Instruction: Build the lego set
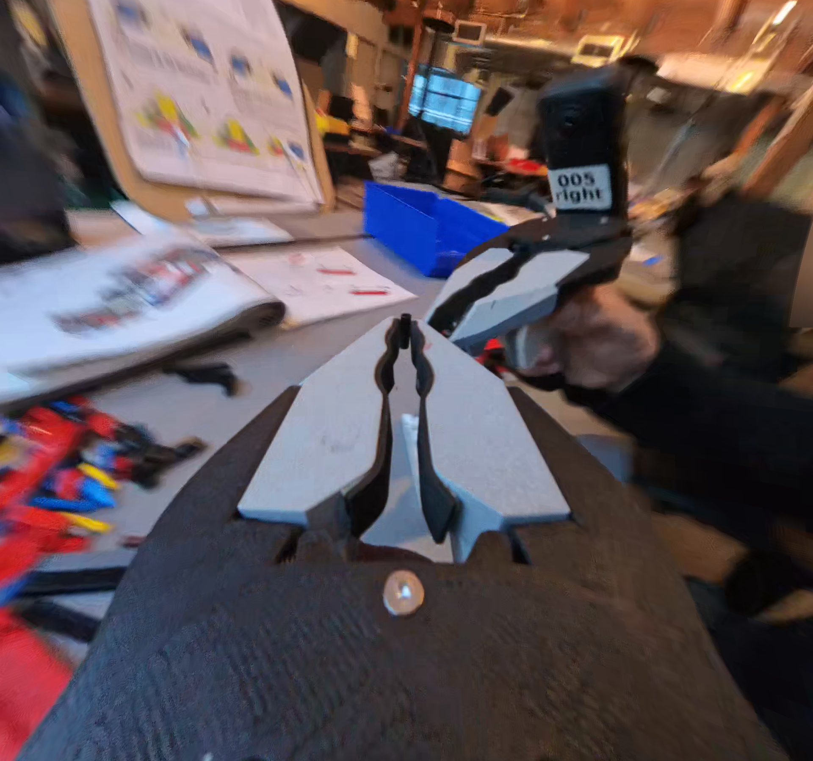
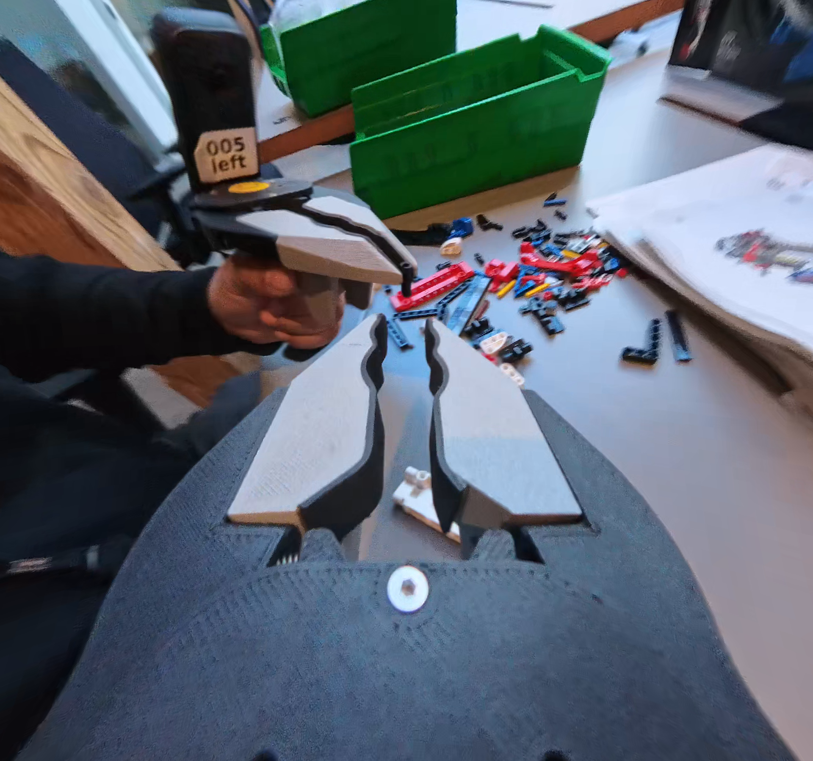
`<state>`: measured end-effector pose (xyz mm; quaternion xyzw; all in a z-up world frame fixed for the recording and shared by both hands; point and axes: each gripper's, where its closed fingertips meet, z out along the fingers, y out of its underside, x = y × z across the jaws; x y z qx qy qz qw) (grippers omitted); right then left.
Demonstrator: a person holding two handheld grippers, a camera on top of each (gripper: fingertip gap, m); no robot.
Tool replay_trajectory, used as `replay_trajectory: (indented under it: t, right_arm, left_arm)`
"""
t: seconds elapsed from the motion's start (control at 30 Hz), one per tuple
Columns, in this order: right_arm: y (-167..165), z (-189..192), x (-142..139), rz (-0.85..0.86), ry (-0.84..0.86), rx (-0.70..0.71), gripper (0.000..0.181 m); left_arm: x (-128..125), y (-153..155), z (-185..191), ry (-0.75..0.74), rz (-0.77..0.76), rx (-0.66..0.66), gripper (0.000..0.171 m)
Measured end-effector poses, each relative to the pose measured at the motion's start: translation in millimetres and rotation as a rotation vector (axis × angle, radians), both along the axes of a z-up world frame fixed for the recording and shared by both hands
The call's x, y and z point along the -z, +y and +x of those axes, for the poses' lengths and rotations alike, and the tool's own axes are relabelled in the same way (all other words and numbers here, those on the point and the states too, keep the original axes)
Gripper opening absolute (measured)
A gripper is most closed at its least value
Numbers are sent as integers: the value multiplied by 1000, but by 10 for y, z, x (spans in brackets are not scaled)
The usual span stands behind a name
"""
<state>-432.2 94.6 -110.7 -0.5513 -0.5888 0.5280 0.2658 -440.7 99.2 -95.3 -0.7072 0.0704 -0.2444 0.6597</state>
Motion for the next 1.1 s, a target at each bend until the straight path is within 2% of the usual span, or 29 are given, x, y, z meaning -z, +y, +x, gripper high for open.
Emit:
replay_trajectory:
  t: [0.03,0.13,0.2,0.27,0.43,0.5,0.7,0.8,0.9,0.97,1.1]
  right_arm:
    - [-1,-17,-16,66,14,23,16]
    - [16,-105,-55,249,51,125,20]
    - [42,-149,-102,319,75,189,20]
    - [59,-177,-129,350,82,221,24]
    - [4,-241,-101,429,75,218,19]
    - [21,-246,-95,479,69,243,7]
    - [45,-254,-24,580,14,273,4]
    - [57,-217,-7,578,0,249,2]
    - [224,-86,62,587,-69,231,2]
    - [291,27,239,570,-183,149,2]
    - [404,231,713,532,-481,5,2]
  left_arm:
    - [11,17,-8,-117,-55,28,1]
    - [-82,49,-118,-455,-95,53,0]
    - [-83,64,-172,-616,-124,59,0]
    - [-92,55,-187,-716,-129,69,0]
    - [-90,40,-84,-815,-149,128,0]
    - [-61,44,-56,-832,-166,135,0]
    - [-2,48,-78,-862,-195,120,0]
    - [1,22,-82,-816,-210,148,0]
    - [-46,17,-240,-761,-198,138,5]
    - [-7,20,-428,-717,-255,123,8]
    - [-36,-71,-811,-484,-285,32,8]
